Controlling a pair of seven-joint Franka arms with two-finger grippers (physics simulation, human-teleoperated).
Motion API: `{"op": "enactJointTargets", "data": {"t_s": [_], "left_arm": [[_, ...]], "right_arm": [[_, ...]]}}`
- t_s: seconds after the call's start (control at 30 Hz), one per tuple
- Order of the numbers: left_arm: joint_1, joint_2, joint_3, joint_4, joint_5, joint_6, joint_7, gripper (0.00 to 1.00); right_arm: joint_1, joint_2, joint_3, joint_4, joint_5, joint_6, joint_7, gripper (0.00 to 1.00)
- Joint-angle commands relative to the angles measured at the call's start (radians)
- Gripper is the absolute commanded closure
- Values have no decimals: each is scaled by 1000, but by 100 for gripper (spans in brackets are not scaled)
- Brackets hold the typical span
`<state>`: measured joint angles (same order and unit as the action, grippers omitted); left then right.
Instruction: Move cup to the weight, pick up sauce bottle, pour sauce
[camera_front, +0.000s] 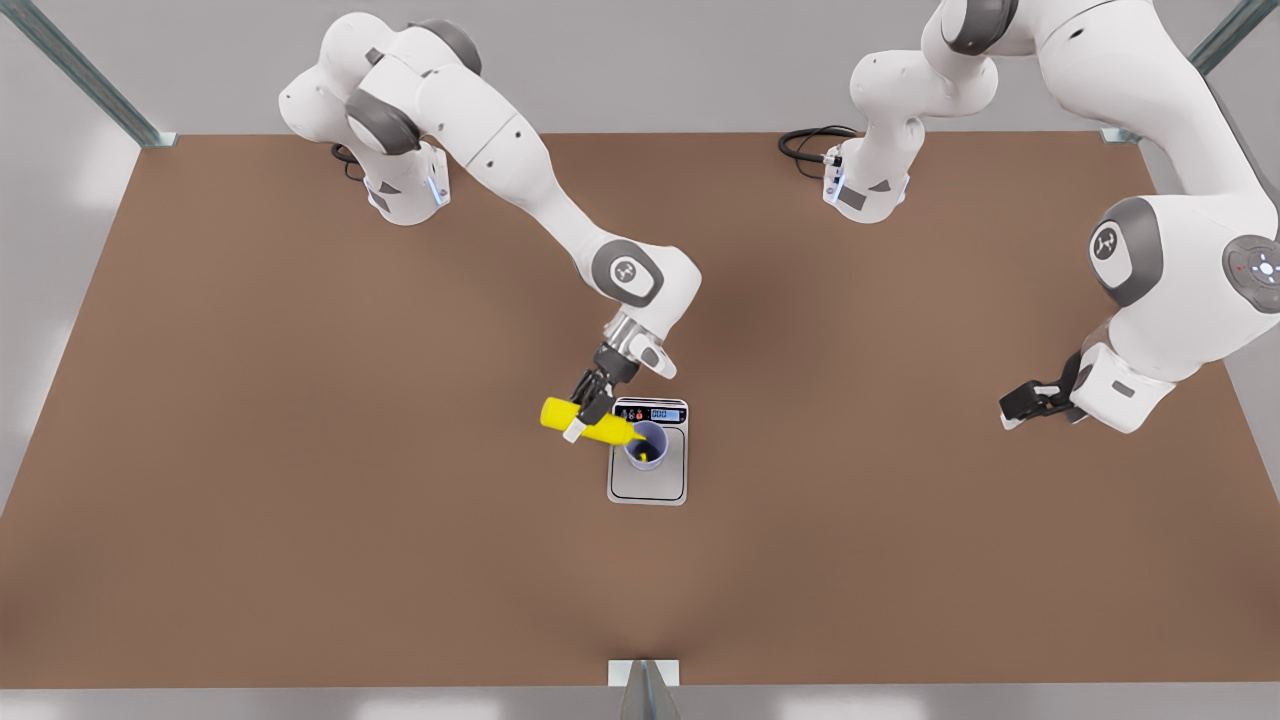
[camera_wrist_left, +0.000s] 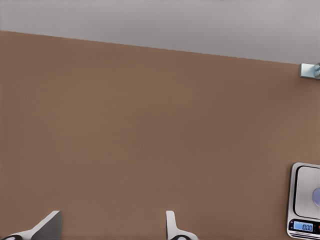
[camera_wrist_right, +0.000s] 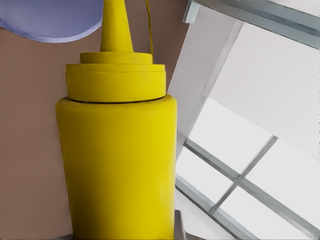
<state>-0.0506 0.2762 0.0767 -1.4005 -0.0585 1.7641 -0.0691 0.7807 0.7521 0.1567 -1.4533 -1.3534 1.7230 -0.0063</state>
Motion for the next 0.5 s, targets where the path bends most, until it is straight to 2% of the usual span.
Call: {"op": "enactJointTargets", "data": {"t_s": [0.0,0.37,0.47], "left_arm": [[0,0,0,0,0,0,0,0],[0,-2,0,15,0,-9,0,0],[-2,-2,0,17,2,-3,0,0]], "right_arm": [[0,1,0,-1,-3,0,0,43],[-14,-2,0,8,10,-23,-6,43],[-67,-7,-3,86,198,-17,-12,43]]}}
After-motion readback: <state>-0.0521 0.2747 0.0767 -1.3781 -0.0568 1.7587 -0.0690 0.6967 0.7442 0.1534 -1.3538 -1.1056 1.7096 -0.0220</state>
